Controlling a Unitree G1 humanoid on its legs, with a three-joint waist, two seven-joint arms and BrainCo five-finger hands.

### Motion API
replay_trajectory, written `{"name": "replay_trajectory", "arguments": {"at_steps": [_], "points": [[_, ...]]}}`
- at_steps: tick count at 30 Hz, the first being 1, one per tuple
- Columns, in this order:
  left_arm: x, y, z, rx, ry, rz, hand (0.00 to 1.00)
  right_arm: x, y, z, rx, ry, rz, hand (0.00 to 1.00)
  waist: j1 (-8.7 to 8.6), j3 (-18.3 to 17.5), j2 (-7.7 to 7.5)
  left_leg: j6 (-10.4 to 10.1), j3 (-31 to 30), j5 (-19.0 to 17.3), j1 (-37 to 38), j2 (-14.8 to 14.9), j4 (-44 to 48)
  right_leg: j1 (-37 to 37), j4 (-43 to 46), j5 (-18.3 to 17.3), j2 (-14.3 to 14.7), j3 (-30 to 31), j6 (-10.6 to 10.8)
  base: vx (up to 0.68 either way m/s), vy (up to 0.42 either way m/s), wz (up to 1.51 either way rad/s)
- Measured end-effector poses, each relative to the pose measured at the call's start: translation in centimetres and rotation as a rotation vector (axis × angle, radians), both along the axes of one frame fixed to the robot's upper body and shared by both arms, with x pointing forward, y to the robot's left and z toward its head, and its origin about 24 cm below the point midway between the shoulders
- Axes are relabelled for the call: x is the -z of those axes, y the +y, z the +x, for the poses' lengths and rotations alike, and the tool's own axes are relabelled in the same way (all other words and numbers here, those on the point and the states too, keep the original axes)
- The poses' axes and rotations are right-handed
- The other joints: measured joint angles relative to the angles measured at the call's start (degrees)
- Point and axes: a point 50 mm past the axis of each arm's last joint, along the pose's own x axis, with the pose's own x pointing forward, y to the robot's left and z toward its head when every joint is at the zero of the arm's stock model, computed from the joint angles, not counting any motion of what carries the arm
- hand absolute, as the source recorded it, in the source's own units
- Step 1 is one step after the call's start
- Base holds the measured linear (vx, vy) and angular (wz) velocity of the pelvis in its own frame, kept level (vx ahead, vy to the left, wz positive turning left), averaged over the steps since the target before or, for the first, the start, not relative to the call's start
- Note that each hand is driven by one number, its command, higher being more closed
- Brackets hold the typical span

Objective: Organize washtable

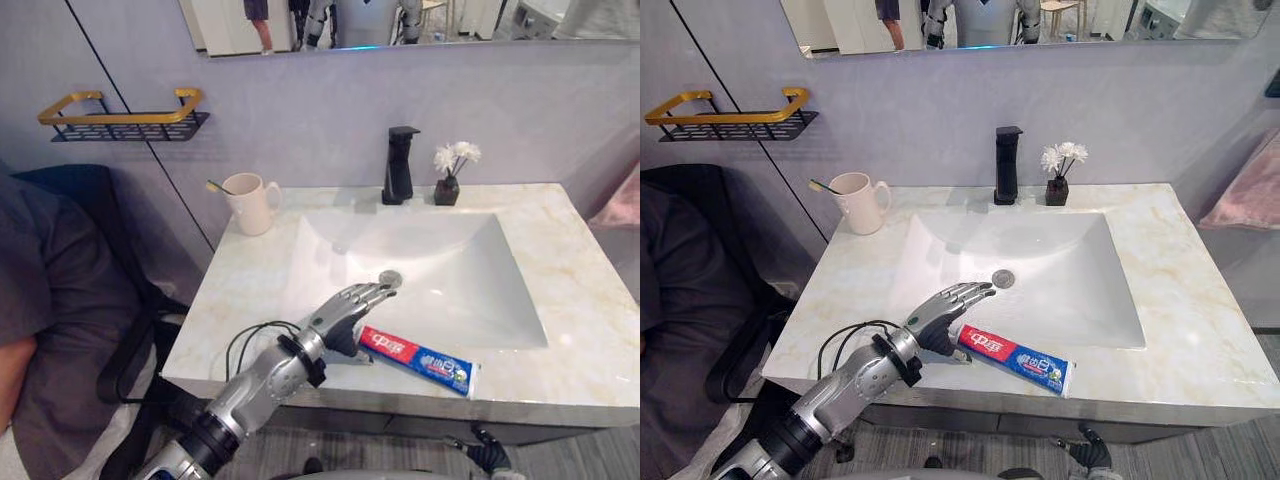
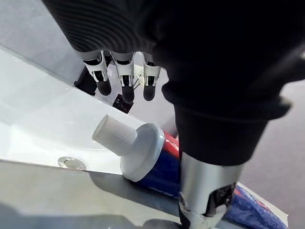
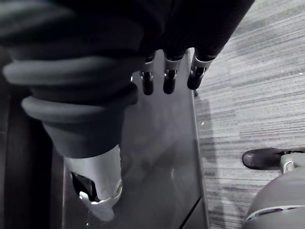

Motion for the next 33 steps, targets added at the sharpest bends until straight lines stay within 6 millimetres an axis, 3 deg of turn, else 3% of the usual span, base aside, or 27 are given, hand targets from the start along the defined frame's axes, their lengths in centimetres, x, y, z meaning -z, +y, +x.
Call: {"name": "replay_trajectory", "arguments": {"at_steps": [8, 24, 29, 33], "points": [[1.2, -0.5, 0.0, 0.05, 0.048, 0.07, 1.0, -0.2, -0.4, 0.3, -0.01, -0.008, -0.006, 0.0, -0.07, -0.2, 0.09, 0.0, 0.8, 0.0, 0.0, 0.3, 0.0, -0.3, -0.2, -0.1, 0.1, 0.6, 0.2, -0.02, -0.009, -0.05], [1.2, 0.0, 0.5, 0.065, 0.083, 0.082, 1.0, -0.6, -1.4, 0.7, 0.012, -0.024, -0.029, 0.0, -0.42, -0.7, 0.81, -0.1, 1.9, -0.1, 0.1, 1.0, -0.5, -0.3, -1.1, 0.9, 0.8, 1.6, -0.5, 0.0, -0.018, -0.03], [1.4, 1.0, 0.0, 0.007, 0.126, 0.044, 1.0, -1.0, -3.1, -0.1, 0.186, -0.056, -0.033, 0.0, -0.57, -0.7, 0.8, -0.2, 3.0, -0.6, 0.3, 1.1, 0.0, -0.4, -1.1, 0.9, 0.8, 2.8, -0.6, -0.03, -0.009, -0.11], [0.3, 2.0, 0.1, -0.073, 0.134, -0.068, 1.0, -1.5, -5.5, -2.2, 0.408, -0.084, -0.057, 0.0, -0.42, -0.7, 0.68, -0.1, 3.2, -0.7, 0.3, 1.1, 0.0, -0.4, -1.0, 1.0, 0.8, 3.0, -0.5, 0.0, -0.003, -0.02]]}}
